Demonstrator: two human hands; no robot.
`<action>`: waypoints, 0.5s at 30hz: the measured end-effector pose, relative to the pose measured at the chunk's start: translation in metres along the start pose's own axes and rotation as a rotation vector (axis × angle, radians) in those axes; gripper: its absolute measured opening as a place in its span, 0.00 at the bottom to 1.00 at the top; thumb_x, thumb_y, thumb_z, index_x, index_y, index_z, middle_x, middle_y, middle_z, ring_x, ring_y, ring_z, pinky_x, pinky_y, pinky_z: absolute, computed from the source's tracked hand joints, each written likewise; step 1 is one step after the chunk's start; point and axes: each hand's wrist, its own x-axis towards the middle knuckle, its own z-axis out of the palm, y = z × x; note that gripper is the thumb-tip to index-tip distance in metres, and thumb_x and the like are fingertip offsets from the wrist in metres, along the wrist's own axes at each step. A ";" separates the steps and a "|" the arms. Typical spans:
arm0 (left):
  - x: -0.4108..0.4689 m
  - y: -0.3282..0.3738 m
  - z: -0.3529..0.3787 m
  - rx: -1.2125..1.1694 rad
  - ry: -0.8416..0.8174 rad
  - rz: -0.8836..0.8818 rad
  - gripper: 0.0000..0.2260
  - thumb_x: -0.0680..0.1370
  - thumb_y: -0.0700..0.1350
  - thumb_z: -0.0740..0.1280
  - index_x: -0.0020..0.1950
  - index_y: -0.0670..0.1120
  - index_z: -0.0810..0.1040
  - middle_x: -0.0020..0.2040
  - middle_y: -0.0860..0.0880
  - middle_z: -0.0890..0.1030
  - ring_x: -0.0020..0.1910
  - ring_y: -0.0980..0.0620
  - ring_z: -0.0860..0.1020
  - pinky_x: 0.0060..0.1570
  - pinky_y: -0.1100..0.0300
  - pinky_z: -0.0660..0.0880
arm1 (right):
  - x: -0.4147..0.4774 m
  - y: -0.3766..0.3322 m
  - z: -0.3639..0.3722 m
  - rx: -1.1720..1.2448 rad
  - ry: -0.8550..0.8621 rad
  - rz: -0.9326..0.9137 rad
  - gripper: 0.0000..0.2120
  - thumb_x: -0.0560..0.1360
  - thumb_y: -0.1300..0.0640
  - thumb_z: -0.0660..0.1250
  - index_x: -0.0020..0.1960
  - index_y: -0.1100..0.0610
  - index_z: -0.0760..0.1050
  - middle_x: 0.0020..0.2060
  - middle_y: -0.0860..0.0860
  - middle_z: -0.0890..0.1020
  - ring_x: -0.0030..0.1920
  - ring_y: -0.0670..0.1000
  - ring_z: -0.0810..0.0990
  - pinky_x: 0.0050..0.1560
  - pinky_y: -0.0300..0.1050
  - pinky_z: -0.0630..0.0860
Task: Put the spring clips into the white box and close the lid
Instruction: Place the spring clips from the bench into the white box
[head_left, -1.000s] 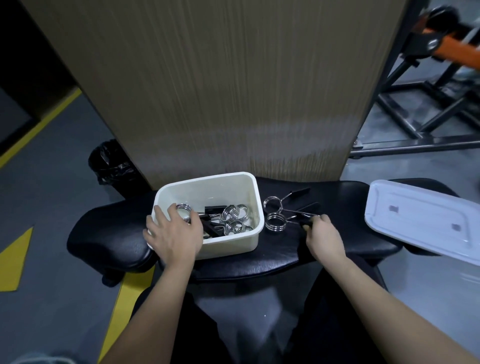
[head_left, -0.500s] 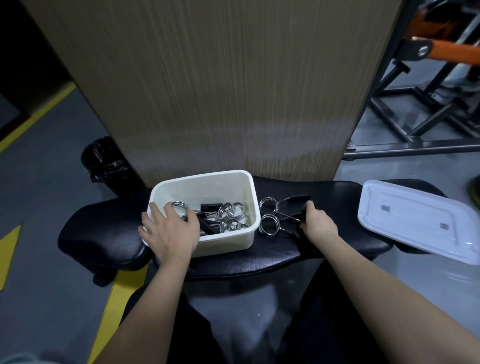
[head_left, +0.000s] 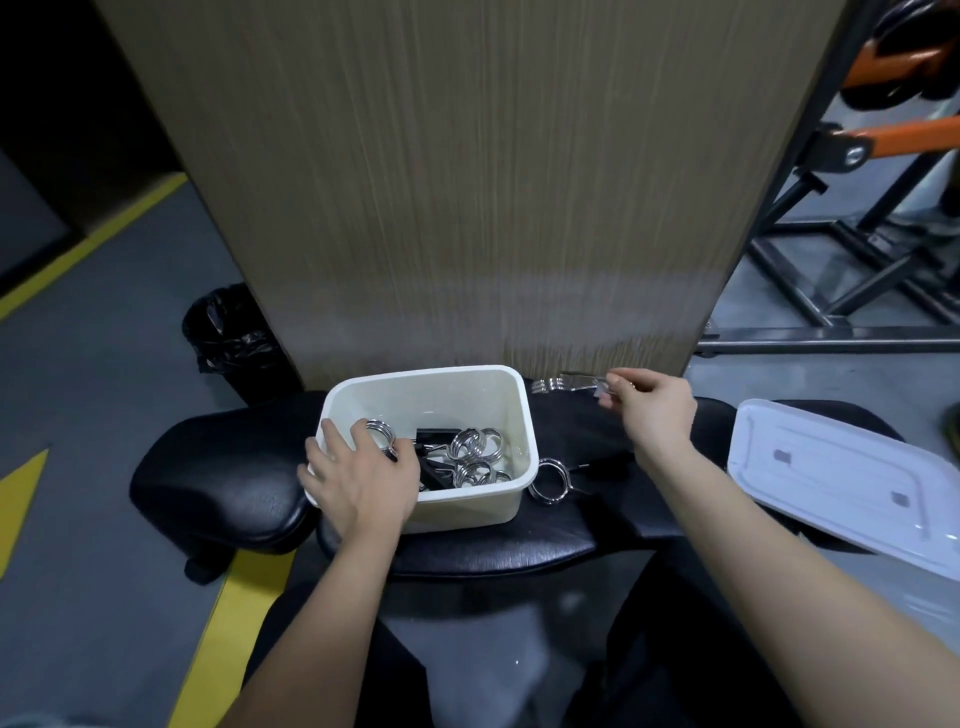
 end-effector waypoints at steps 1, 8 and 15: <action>0.000 0.000 -0.001 -0.010 -0.009 -0.004 0.26 0.73 0.60 0.59 0.65 0.46 0.76 0.73 0.40 0.69 0.71 0.35 0.64 0.67 0.39 0.62 | -0.007 -0.007 0.002 0.067 -0.004 -0.020 0.04 0.74 0.63 0.72 0.43 0.55 0.84 0.38 0.55 0.87 0.37 0.53 0.87 0.53 0.52 0.83; 0.014 -0.003 -0.018 -0.189 -0.179 -0.092 0.35 0.76 0.63 0.60 0.78 0.50 0.58 0.78 0.45 0.63 0.72 0.39 0.61 0.70 0.43 0.58 | -0.058 -0.063 0.019 0.353 -0.232 -0.128 0.05 0.76 0.63 0.72 0.51 0.61 0.83 0.42 0.60 0.86 0.40 0.55 0.87 0.46 0.43 0.83; 0.042 -0.048 -0.015 -0.322 -0.162 -0.072 0.22 0.84 0.50 0.55 0.77 0.47 0.63 0.67 0.40 0.69 0.64 0.36 0.71 0.60 0.42 0.71 | -0.093 -0.053 0.060 0.348 -0.415 0.047 0.04 0.75 0.64 0.72 0.49 0.62 0.84 0.38 0.58 0.86 0.38 0.54 0.86 0.43 0.44 0.82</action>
